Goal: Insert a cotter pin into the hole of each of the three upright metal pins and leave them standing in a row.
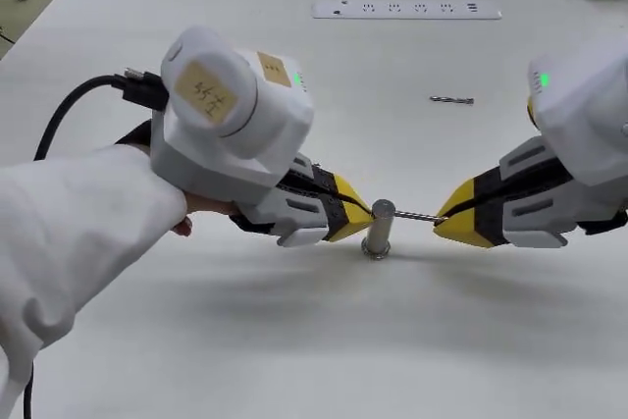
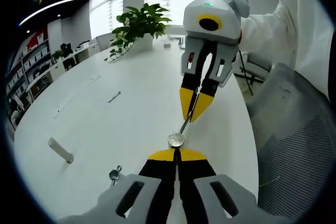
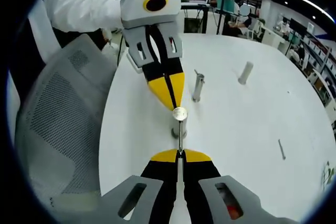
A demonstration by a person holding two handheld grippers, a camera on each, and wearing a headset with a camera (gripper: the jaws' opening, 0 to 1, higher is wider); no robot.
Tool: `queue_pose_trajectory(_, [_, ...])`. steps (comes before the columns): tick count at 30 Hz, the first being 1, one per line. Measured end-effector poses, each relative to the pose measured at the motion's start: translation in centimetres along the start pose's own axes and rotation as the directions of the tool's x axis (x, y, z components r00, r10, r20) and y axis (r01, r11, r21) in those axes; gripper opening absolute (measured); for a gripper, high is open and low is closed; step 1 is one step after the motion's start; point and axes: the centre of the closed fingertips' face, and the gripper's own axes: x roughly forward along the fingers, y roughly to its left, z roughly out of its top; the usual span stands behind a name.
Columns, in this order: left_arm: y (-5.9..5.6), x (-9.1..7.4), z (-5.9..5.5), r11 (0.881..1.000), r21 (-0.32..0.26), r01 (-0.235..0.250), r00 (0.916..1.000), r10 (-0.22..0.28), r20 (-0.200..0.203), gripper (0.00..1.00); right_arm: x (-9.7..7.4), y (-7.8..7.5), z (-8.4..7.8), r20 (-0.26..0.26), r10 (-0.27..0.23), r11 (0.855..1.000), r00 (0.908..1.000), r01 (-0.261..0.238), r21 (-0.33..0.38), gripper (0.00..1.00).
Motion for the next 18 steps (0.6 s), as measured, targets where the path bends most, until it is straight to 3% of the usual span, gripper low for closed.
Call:
queue_pose_trajectory(5, [-0.1,0.1,0.0,1.0,0.005,0.014,0.9999,-0.014,-0.009,0.01,0.2,0.0,0.1,-0.005,0.0,1.0,1.0,-0.001,-0.011,0.0])
queue_pose_trajectory(10, [0.3,0.3,0.7,1.0,0.015,0.007,0.9998,-0.007,0.017,0.24,0.2,0.1,0.3,-0.006,0.002,1.0,1.0,-0.002,-0.019,0.0])
queue_pose_trajectory(18, [0.3,1.3,1.3,0.997,0.069,0.037,0.9993,-0.037,0.003,0.18,0.2,0.1,0.2,-0.009,0.003,1.0,1.0,-0.004,-0.029,0.0])
